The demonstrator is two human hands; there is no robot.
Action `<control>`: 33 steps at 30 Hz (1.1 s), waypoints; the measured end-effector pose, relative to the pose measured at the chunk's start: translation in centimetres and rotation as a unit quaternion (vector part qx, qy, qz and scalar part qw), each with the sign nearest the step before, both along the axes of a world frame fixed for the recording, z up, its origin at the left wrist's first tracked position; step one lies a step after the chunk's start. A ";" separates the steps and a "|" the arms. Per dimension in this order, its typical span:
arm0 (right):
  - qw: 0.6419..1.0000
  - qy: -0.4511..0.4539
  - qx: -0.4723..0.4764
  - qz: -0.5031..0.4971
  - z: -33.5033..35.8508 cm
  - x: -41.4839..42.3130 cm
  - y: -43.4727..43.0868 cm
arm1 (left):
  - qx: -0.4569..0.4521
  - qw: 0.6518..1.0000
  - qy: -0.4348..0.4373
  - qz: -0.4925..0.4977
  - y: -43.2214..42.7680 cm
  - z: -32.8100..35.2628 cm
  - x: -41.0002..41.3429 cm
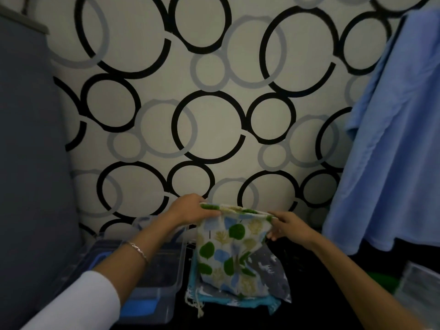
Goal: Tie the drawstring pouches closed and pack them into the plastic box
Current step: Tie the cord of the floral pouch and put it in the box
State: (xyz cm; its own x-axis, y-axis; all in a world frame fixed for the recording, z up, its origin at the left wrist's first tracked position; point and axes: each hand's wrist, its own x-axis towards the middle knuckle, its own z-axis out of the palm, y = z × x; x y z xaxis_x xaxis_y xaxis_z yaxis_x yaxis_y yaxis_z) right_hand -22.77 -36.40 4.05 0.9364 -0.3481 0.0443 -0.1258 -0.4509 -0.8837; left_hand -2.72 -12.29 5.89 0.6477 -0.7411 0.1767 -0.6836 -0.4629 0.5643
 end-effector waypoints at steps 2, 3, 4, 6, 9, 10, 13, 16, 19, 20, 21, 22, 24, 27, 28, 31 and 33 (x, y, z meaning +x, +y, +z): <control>0.999 0.031 0.014 -0.004 0.6 -0.4 -0.7 | -0.029 0.999 0.023 -0.015 0.7 0.0 0.7; 0.999 0.037 0.018 -0.012 0.8 -0.6 -1.1 | -0.044 0.998 0.038 -0.025 1.0 0.1 1.0; 0.999 0.036 0.019 -0.022 1.0 -0.7 -1.6 | -0.058 0.996 0.053 -0.037 1.5 0.1 1.4; 0.999 0.015 0.027 -0.043 1.2 -1.0 -2.7 | -0.074 0.992 0.089 -0.056 2.3 0.2 2.0; 0.996 -0.024 0.039 -0.074 1.1 -1.6 -3.9 | -0.093 0.987 0.121 -0.040 3.6 0.2 2.8; 0.994 -0.033 0.054 -0.086 0.9 -1.7 -4.2 | -0.096 0.987 0.125 -0.030 4.1 0.2 3.3; 0.978 -0.074 0.160 -0.109 0.1 -1.8 -4.8 | -0.101 0.983 0.150 -0.024 5.8 0.0 4.5; 0.924 -0.128 0.346 -0.098 -1.1 -1.7 -5.4 | -0.122 0.976 0.178 0.037 7.4 -0.5 5.8; 0.853 -0.177 0.481 -0.102 -1.8 -2.1 -5.6 | -0.174 0.952 0.226 0.106 9.9 -1.7 7.3; 0.835 -0.187 0.507 -0.107 -2.0 -2.3 -5.5 | -0.199 0.941 0.247 0.122 10.9 -2.2 8.0; 0.824 -0.193 0.522 -0.109 -2.2 -2.3 -5.4 | -0.222 0.929 0.262 0.135 11.7 -2.7 8.5; 0.815 -0.196 0.535 -0.106 -2.5 -2.1 -5.1 | -0.239 0.921 0.271 0.143 12.4 -3.2 8.9; 0.779 -0.220 0.578 -0.099 -3.0 -1.4 -4.3 | -0.272 0.906 0.293 0.142 12.5 -4.0 8.7; 0.685 -0.292 0.661 -0.100 -1.5 0.5 -2.6 | -0.322 0.877 0.351 0.061 11.1 -2.5 6.7; 0.666 -0.310 0.671 -0.102 -0.5 1.2 -2.1 | -0.329 0.870 0.367 0.023 10.5 -1.3 5.8; 0.692 -0.301 0.652 -0.072 2.8 3.9 -0.1 | -0.340 0.850 0.392 -0.087 8.4 3.0 3.4; 0.766 -0.231 0.598 -0.040 4.6 6.1 2.1 | -0.325 0.858 0.374 -0.134 6.4 5.8 1.4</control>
